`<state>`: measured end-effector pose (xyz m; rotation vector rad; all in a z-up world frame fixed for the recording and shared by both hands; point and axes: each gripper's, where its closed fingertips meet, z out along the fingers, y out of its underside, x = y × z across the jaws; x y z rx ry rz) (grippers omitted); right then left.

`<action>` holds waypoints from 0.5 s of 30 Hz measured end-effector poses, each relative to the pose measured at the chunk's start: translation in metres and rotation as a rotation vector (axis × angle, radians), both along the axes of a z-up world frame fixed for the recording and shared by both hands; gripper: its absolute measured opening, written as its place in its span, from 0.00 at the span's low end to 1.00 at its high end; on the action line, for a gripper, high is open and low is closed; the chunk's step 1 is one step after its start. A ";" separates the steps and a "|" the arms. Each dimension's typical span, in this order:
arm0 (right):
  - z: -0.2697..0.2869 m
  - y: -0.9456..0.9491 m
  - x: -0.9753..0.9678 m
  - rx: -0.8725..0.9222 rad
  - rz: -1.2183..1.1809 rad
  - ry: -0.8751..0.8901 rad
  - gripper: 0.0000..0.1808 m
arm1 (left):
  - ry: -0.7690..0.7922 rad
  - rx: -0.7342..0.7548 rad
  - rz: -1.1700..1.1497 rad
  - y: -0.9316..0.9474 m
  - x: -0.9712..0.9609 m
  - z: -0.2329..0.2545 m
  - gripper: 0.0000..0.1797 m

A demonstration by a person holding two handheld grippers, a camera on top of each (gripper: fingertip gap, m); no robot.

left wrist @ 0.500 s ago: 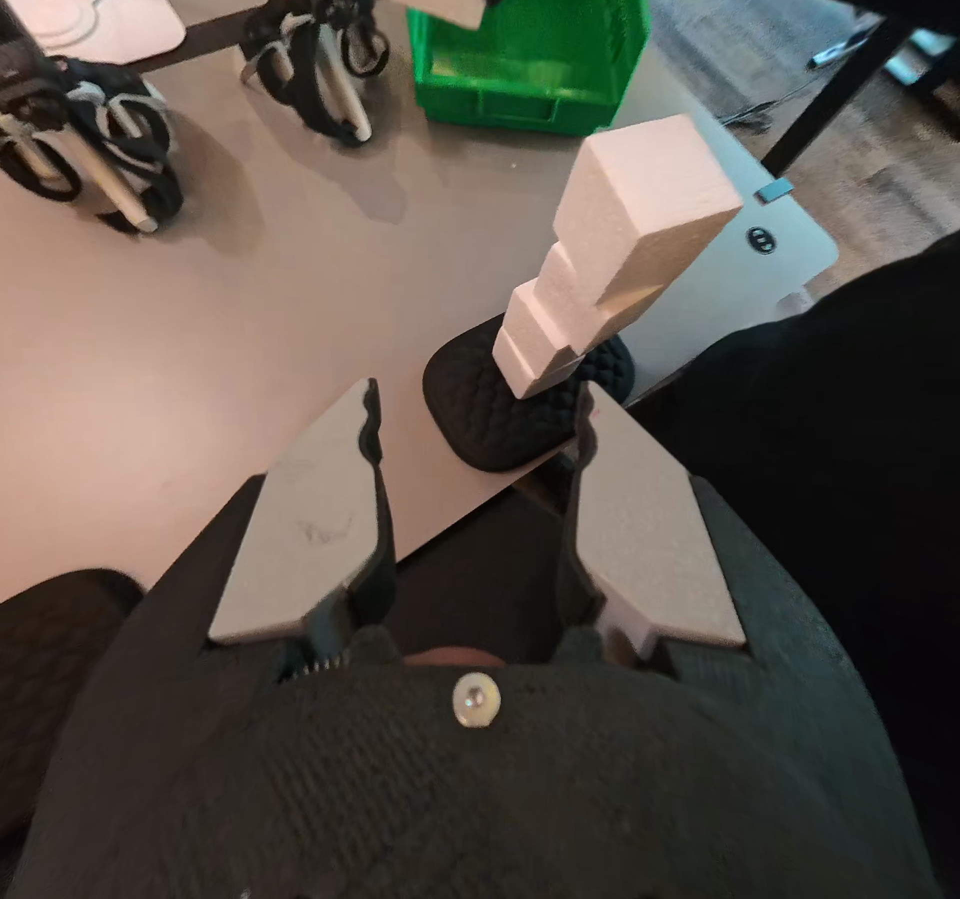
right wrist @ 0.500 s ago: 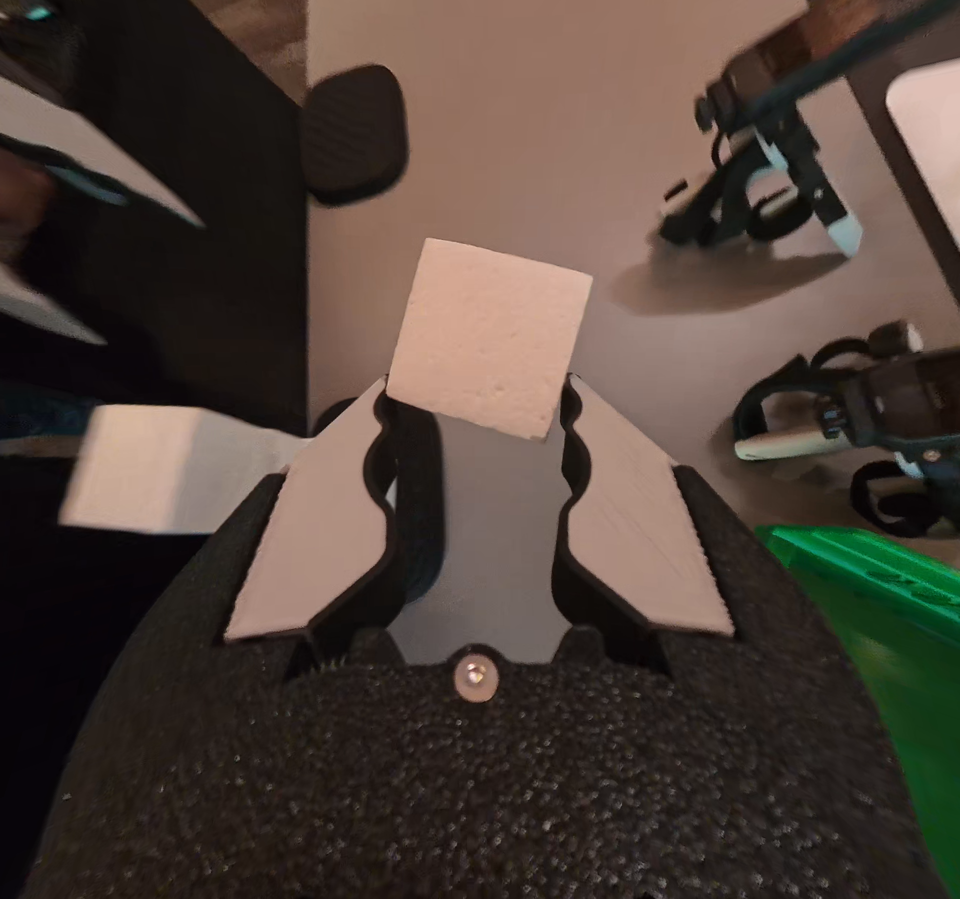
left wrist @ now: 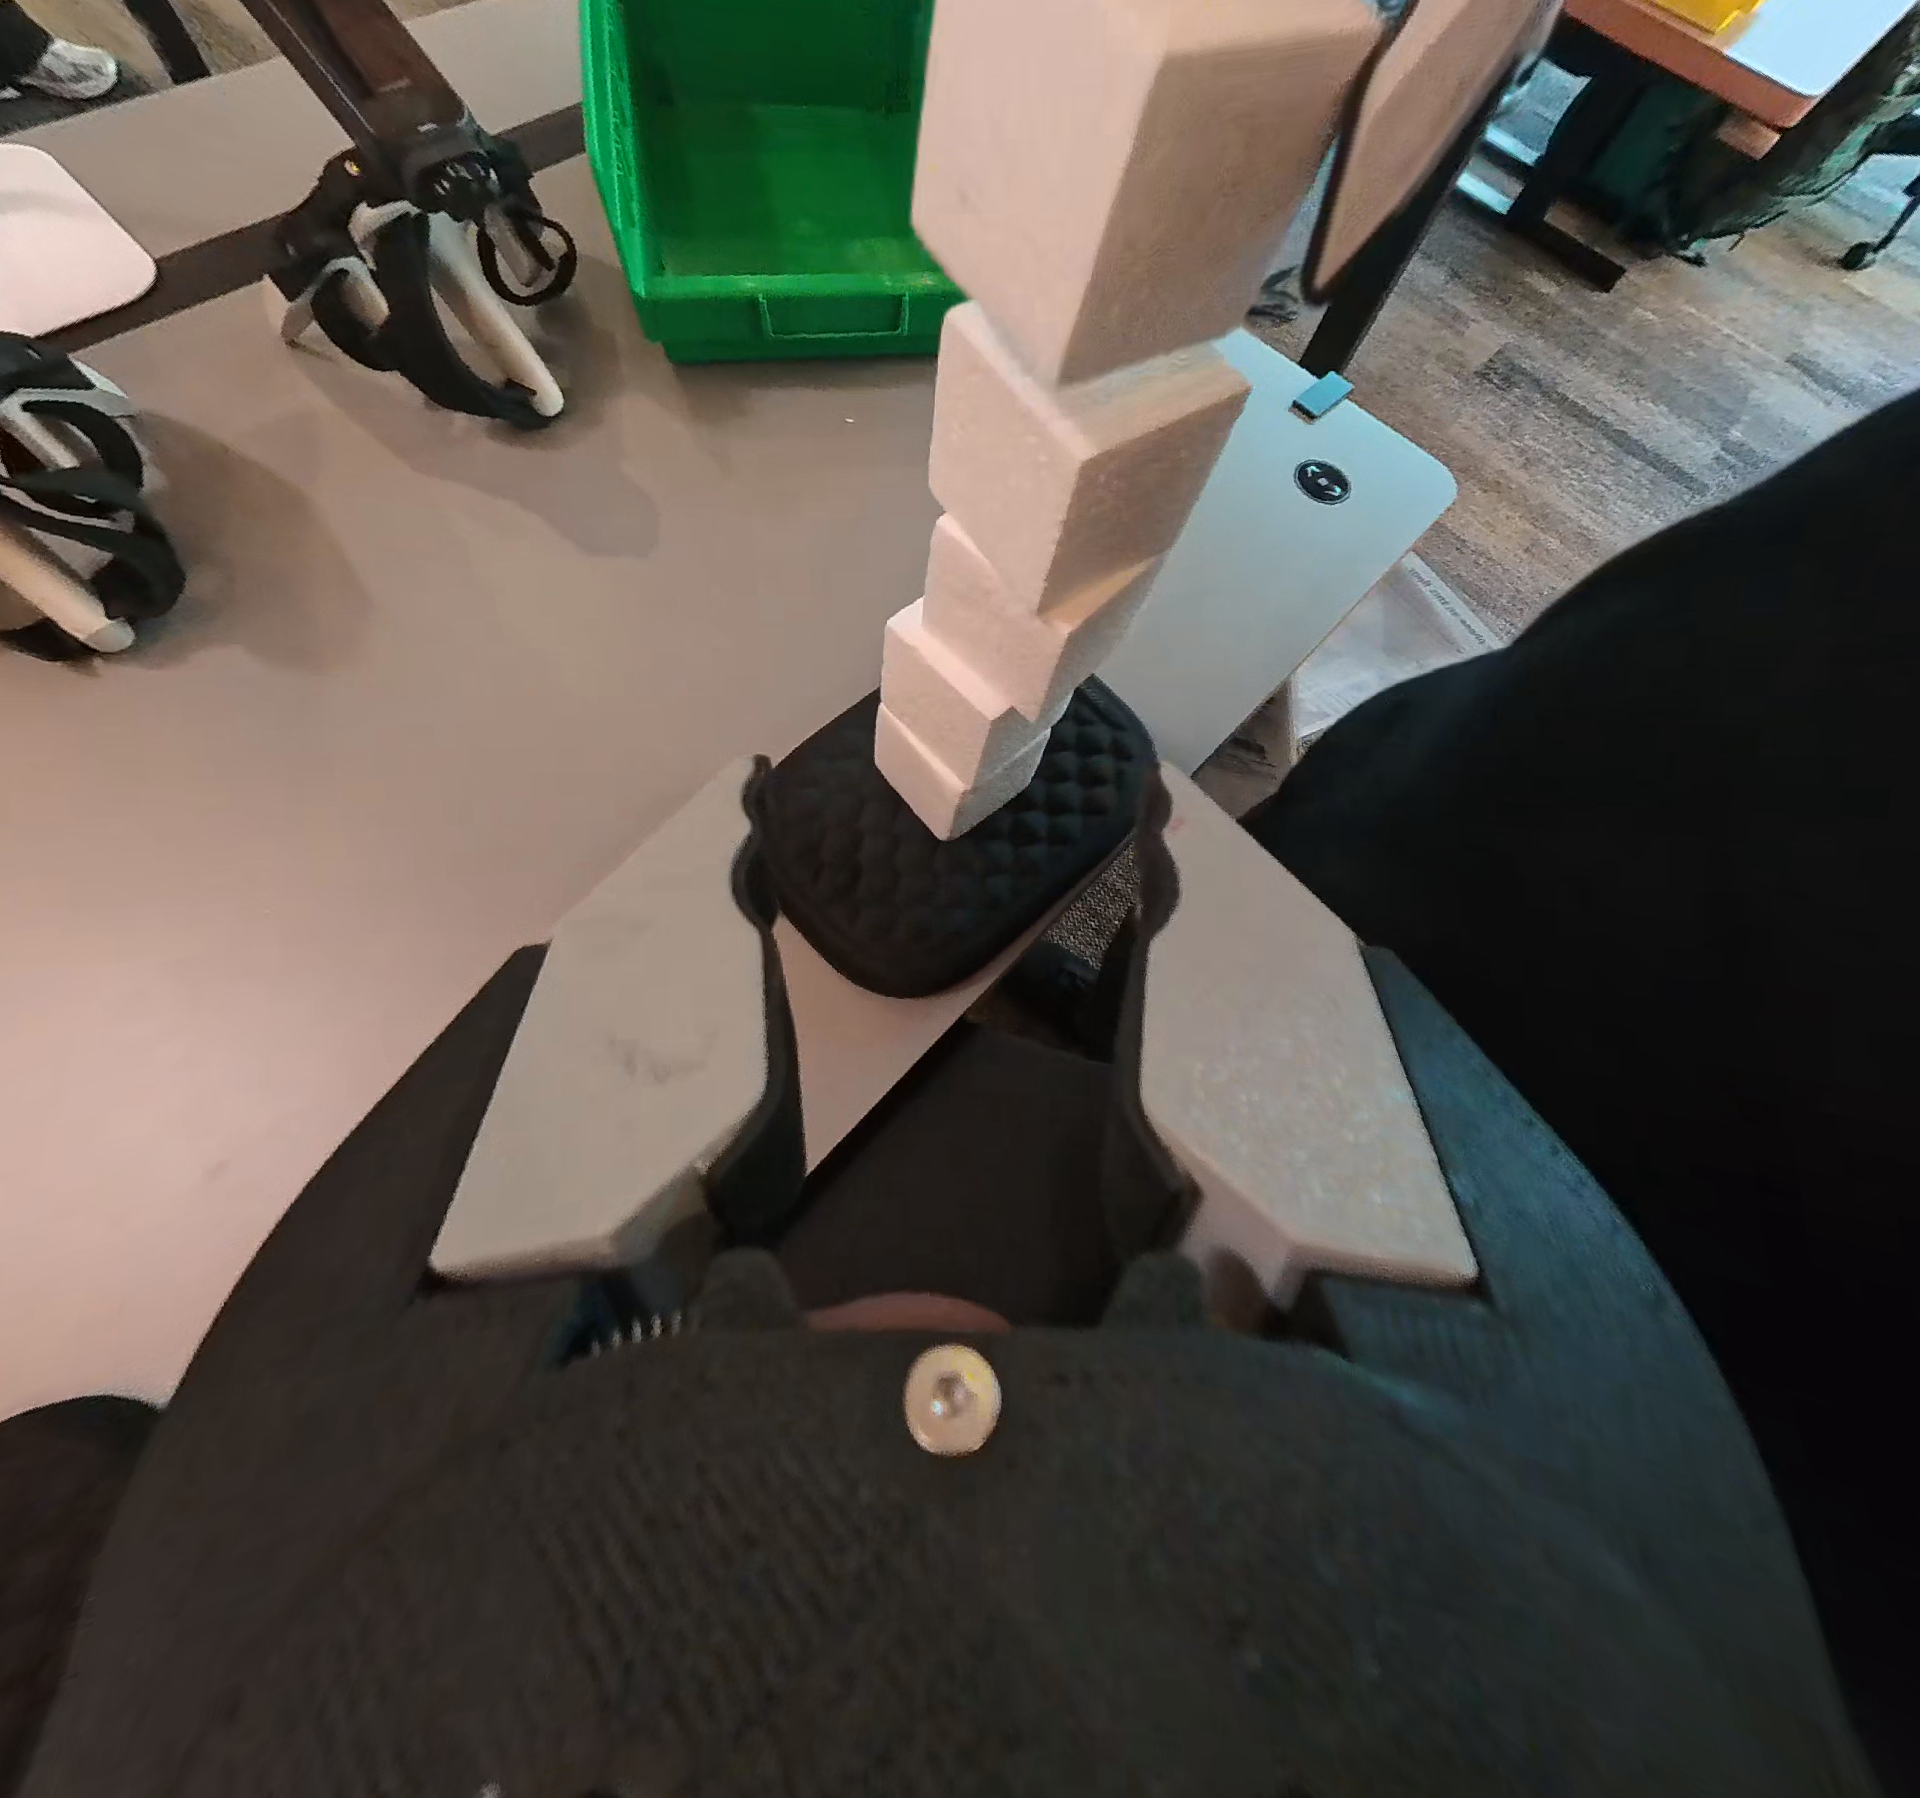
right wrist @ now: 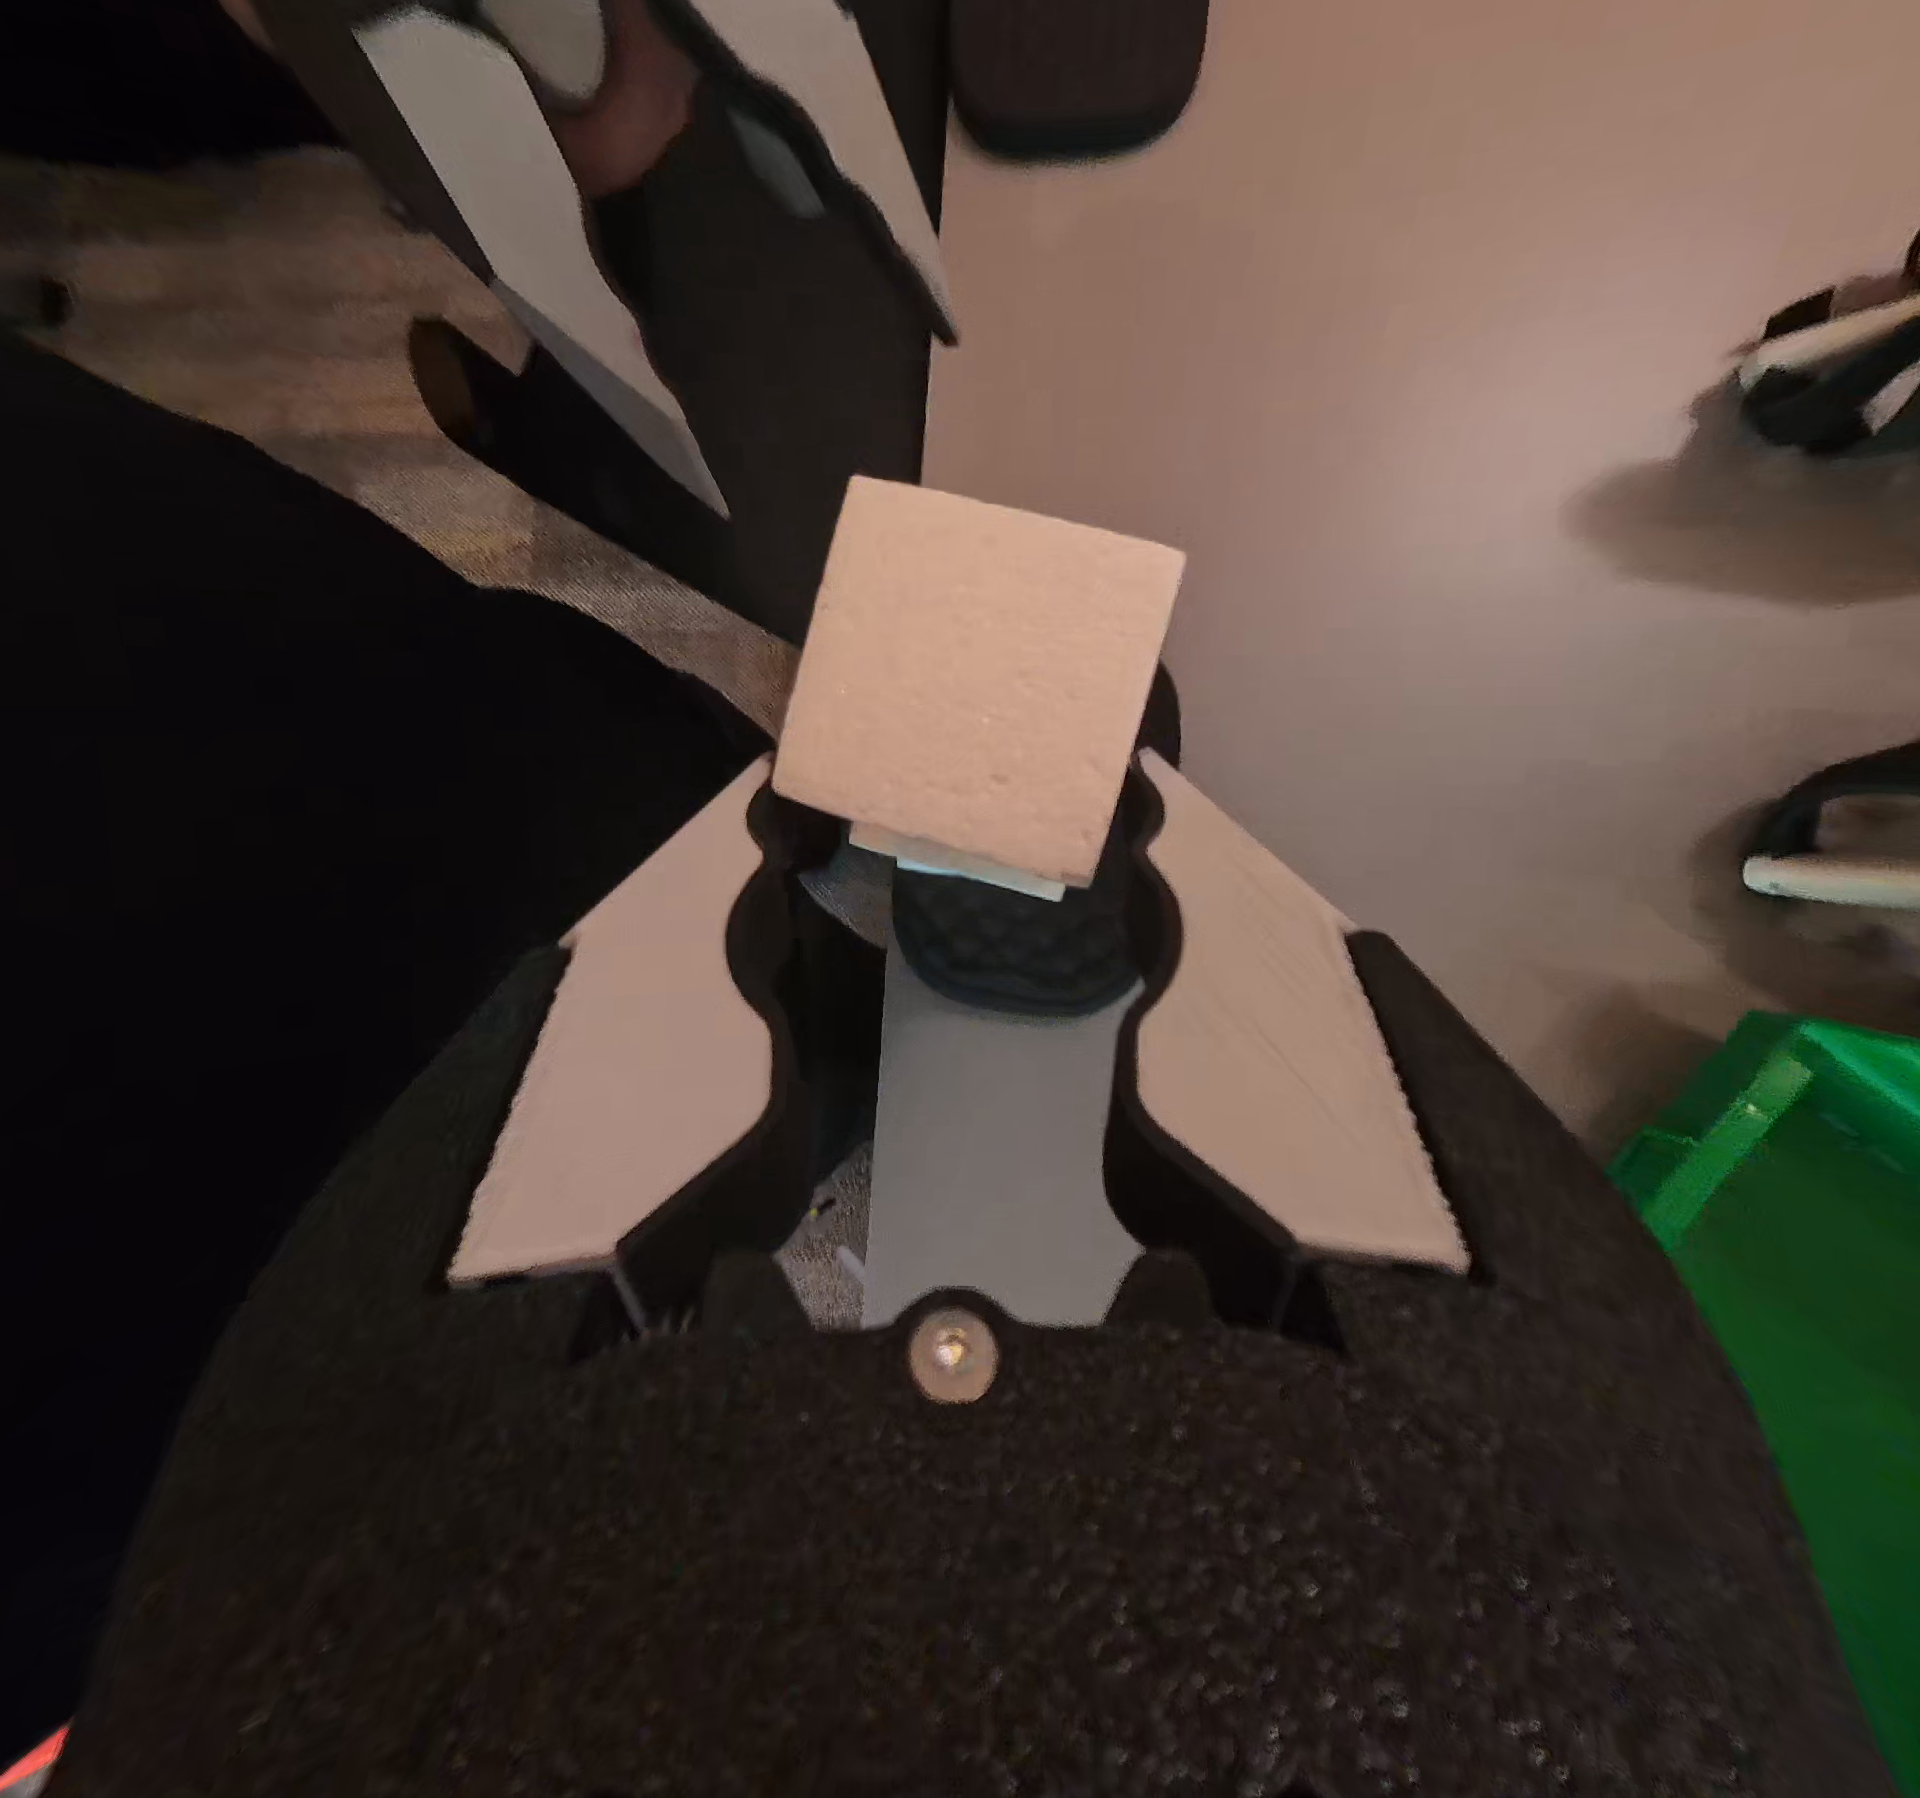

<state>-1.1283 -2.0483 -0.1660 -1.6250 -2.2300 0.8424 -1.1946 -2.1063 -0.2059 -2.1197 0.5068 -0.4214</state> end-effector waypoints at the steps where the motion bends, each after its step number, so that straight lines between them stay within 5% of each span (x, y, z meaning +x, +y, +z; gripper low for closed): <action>1: -0.005 0.000 0.001 0.015 -0.001 -0.017 0.35 | -0.002 0.001 -0.003 0.000 0.000 0.000 0.37; 15: -0.009 0.013 0.005 0.043 -0.094 0.001 0.42 | -0.021 -0.019 -0.045 -0.003 0.004 0.004 0.38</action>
